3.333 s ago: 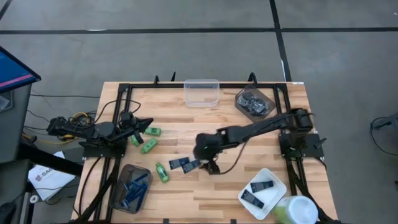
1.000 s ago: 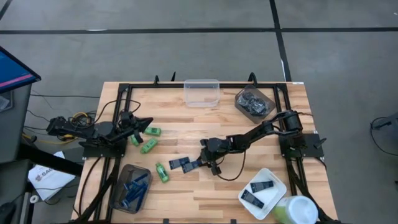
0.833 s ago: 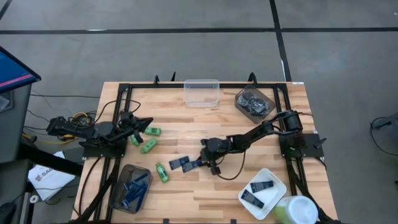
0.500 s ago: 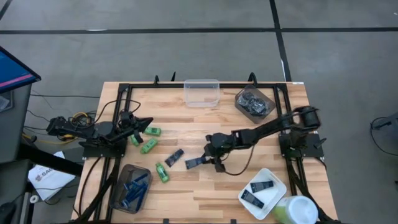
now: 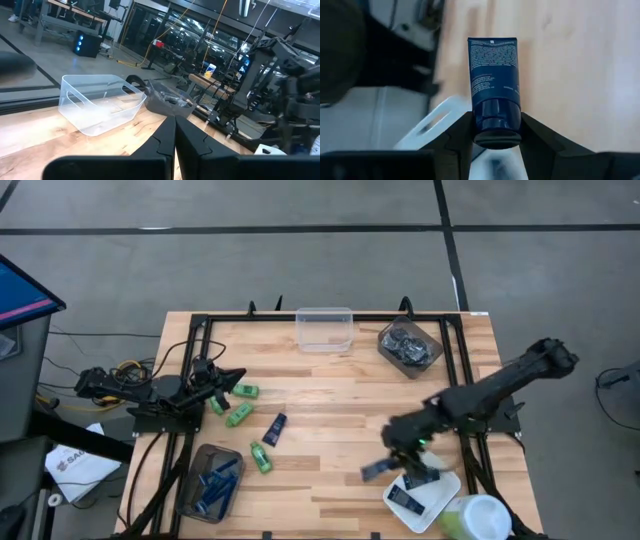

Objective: Pick & Place Travel size toiletries
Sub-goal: Put the blue shave cream into the white bin

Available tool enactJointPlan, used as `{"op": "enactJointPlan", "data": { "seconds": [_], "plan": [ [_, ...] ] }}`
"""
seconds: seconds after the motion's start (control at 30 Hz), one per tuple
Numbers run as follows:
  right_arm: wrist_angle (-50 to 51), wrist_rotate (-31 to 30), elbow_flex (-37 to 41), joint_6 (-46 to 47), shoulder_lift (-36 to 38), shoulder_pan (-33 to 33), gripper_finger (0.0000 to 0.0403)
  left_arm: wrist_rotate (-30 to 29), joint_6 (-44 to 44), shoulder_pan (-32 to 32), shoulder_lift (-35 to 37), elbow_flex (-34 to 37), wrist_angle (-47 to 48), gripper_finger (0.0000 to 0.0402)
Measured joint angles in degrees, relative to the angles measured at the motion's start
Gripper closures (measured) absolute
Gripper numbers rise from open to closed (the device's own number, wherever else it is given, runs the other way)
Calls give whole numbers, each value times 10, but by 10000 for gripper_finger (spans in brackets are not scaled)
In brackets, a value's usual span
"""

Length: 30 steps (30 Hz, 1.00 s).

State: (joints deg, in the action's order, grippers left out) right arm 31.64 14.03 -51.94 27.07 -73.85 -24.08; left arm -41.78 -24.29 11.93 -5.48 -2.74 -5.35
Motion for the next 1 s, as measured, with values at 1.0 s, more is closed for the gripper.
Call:
{"op": "enactJointPlan", "data": {
  "seconds": [1.0],
  "plan": [
    [209, 210, 0, 369, -99, -173, 267, 0, 0, 0, 0, 0, -10, 401]
  ]
}}
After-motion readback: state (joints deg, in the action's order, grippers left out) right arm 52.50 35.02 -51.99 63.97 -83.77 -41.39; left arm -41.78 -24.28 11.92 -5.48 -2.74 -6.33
